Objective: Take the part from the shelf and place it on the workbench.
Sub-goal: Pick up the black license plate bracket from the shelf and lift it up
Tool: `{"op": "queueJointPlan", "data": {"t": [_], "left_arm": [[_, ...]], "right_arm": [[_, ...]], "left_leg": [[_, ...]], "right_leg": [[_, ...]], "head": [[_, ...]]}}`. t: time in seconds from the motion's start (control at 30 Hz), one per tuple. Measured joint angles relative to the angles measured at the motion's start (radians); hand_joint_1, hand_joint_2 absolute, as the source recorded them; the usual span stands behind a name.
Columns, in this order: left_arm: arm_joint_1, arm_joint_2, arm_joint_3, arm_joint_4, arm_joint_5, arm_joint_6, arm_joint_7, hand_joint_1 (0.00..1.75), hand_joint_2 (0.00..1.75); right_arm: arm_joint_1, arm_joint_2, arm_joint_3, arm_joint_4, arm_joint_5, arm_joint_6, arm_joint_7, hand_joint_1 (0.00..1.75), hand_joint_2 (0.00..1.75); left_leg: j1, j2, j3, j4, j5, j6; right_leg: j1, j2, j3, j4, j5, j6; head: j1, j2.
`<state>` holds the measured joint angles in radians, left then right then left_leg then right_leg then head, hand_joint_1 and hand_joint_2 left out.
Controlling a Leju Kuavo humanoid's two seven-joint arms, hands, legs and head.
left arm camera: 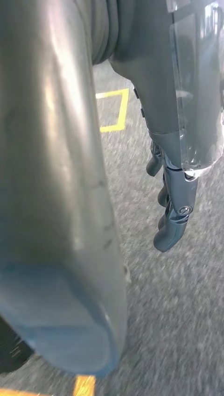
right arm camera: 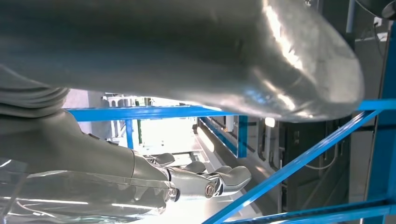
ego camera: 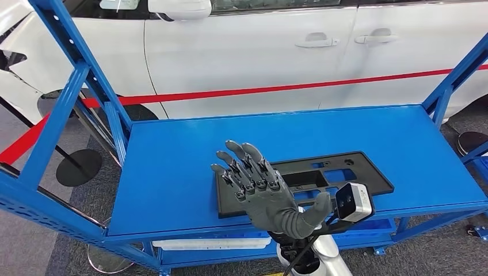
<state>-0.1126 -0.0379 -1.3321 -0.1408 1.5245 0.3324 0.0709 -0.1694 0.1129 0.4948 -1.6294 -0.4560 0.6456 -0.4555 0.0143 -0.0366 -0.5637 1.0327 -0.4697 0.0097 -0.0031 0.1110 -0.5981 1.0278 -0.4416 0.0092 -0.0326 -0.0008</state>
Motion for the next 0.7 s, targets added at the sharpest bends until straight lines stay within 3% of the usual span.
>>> {"op": "queueJointPlan", "data": {"t": [0.07,0.13,0.2,0.23,0.27,0.3,0.37,0.43,0.5,0.53,0.6,0.63,0.7], "left_arm": [[0.0,0.0,0.0,0.001,-0.001,0.0,0.001,0.0,0.0],[0.001,0.001,0.0,0.001,-0.003,0.001,0.001,0.0,0.0],[0.003,0.001,0.0,0.001,-0.007,0.0,0.003,0.0,0.0],[0.004,0.001,0.0,0.001,-0.01,0.0,0.005,0.0,0.0],[0.003,0.001,-0.001,0.001,-0.015,0.0,0.007,0.0,0.0],[0.003,0.001,-0.002,0.001,-0.019,0.0,0.006,0.0,0.0],[0.001,0.003,-0.004,0.001,-0.024,-0.002,-0.007,0.0,0.0],[0.0,0.007,-0.007,0.001,-0.027,-0.006,-0.026,0.0,0.0],[-0.003,0.014,-0.009,0.002,-0.03,-0.014,-0.047,0.0,0.0],[-0.006,0.019,-0.009,0.002,-0.03,-0.017,-0.056,0.0,0.0],[-0.01,0.028,-0.01,0.002,-0.031,-0.021,-0.065,0.0,0.0],[-0.01,0.031,-0.011,0.002,-0.032,-0.023,-0.065,0.0,0.0],[-0.006,0.032,-0.016,0.002,-0.036,-0.025,-0.058,0.0,0.0]], "right_arm": [[-0.003,0.0,0.0,0.005,-0.002,0.001,-0.001,0.0,0.0],[-0.006,0.0,0.0,0.009,-0.003,0.001,-0.001,0.0,0.0],[-0.005,0.0,0.0,0.014,-0.002,-0.001,-0.002,0.0,0.0],[-0.002,0.0,-0.001,0.017,-0.001,-0.003,-0.003,0.0,0.0],[0.002,0.0,-0.002,0.019,0.001,-0.004,-0.005,0.0,0.0],[0.007,0.0,-0.003,0.018,0.006,-0.003,-0.01,0.0,0.0],[0.015,0.0,-0.009,0.015,0.015,0.006,-0.024,0.0,0.0],[0.02,0.001,-0.014,0.012,0.021,0.018,-0.036,0.0,0.0],[0.027,0.002,-0.021,0.012,0.026,0.031,-0.042,0.0,0.0],[0.031,0.003,-0.024,0.012,0.03,0.036,-0.045,0.0,0.0],[0.035,0.007,-0.028,0.013,0.035,0.042,-0.052,0.0,0.0],[0.038,0.008,-0.03,0.015,0.039,0.043,-0.055,0.0,0.0],[0.05,0.009,-0.032,0.017,0.052,0.043,-0.057,0.0,0.0]], "left_leg": [[0.003,0.021,0.004,-0.009,0.005,0.012],[0.004,0.042,0.006,-0.013,0.005,0.019],[0.003,0.067,0.006,-0.013,0.003,0.02],[0.003,0.08,0.007,-0.013,0.0,0.02],[0.003,0.091,0.009,-0.013,-0.002,0.019],[0.003,0.103,0.013,-0.013,-0.005,0.017],[0.0,0.122,0.022,-0.012,-0.012,0.009],[-0.004,0.14,0.029,-0.013,-0.019,-0.002],[-0.006,0.159,0.035,-0.017,-0.026,-0.012],[-0.005,0.152,0.037,-0.013,-0.033,-0.017],[-0.002,0.102,0.014,0.048,-0.072,-0.023],[0.0,0.071,-0.014,0.11,-0.103,-0.025],[0.001,0.047,-0.082,0.239,-0.15,-0.027]], "right_leg": [[0.002,-0.032,-0.015,0.032,-0.021,0.011],[0.002,-0.083,-0.067,0.137,-0.075,0.021],[-0.005,-0.102,-0.129,0.25,-0.115,0.029],[-0.007,-0.105,-0.14,0.267,-0.111,0.031],[-0.009,-0.11,-0.131,0.245,-0.088,0.03],[-0.009,-0.119,-0.103,0.188,-0.053,0.028],[0.0,-0.163,-0.035,0.054,0.002,0.015],[0.011,-0.185,-0.01,-0.004,0.013,0.0],[0.011,-0.161,-0.01,-0.01,0.014,-0.012],[0.008,-0.149,-0.006,-0.015,0.016,-0.017],[0.0,-0.126,0.001,-0.025,0.021,-0.027],[0.0,-0.115,0.002,-0.026,0.021,-0.03],[0.0,-0.088,0.002,-0.025,0.019,-0.034]], "head": [[0.005,0.0],[0.01,0.0],[0.011,0.0],[0.011,0.0],[0.011,0.0],[0.011,0.0],[0.011,0.0],[0.01,0.0],[0.01,0.0],[0.01,0.0],[0.009,0.0],[0.009,0.0],[0.009,0.0]]}}
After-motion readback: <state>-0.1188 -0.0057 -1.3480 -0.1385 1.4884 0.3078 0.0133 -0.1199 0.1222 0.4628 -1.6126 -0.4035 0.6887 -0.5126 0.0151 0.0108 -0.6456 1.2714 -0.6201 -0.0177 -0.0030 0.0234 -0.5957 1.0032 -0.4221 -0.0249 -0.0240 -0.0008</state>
